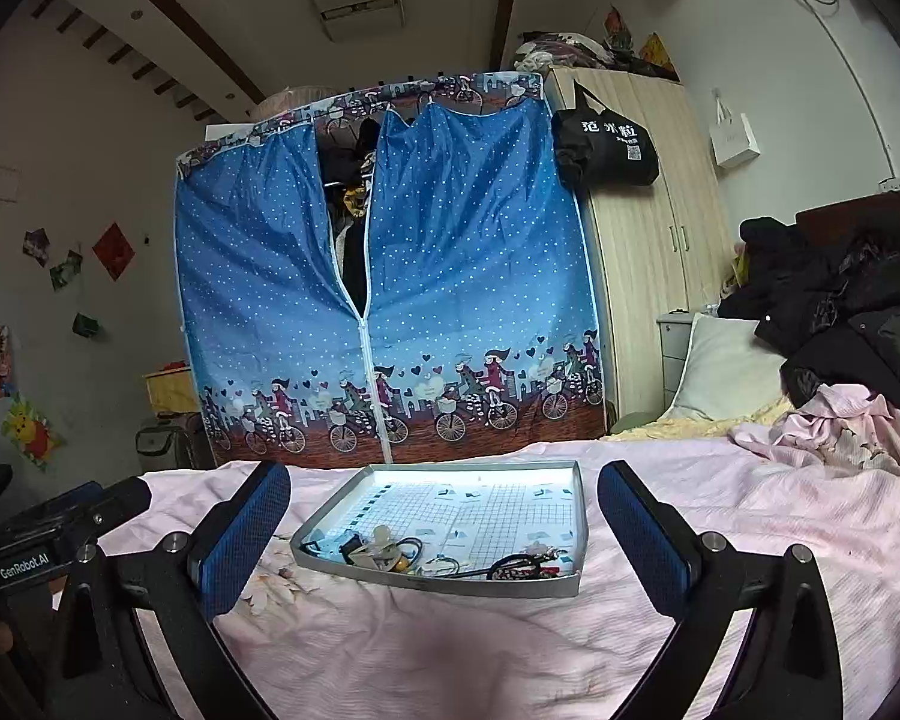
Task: Organize jewelry
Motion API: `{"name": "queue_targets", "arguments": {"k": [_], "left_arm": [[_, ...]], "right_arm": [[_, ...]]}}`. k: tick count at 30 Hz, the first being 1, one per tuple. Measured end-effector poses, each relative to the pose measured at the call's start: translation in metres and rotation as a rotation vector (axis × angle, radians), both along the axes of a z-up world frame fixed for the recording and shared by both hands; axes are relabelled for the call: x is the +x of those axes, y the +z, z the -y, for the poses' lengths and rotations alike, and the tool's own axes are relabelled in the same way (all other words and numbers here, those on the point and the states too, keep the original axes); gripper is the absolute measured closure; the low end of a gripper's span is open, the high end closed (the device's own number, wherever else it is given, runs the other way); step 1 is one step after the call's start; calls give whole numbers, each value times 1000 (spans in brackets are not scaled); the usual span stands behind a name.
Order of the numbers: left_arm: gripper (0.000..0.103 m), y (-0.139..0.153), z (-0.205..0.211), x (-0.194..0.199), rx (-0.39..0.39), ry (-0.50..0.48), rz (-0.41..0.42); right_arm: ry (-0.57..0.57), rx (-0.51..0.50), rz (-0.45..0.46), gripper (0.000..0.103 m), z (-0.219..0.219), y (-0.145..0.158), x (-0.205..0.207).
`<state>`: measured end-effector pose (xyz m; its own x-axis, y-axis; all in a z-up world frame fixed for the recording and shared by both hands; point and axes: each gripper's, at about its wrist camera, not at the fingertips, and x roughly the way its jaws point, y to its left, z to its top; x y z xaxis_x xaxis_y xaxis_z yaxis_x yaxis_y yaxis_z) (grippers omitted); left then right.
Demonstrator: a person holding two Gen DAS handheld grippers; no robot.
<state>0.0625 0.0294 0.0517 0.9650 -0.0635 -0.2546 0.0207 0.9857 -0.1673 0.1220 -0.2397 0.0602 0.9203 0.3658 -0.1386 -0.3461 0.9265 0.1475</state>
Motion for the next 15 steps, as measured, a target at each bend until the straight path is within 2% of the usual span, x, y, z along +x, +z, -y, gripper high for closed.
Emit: {"name": "queue_targets", "arguments": {"k": [8, 15], "left_arm": [[2, -11, 7, -34, 58, 9, -21], [2, -17, 12, -34, 77, 13, -27]], "right_arm": [[36, -23, -35, 0, -8, -10, -25], [35, -24, -72, 0, -4, -20, -25]]}}
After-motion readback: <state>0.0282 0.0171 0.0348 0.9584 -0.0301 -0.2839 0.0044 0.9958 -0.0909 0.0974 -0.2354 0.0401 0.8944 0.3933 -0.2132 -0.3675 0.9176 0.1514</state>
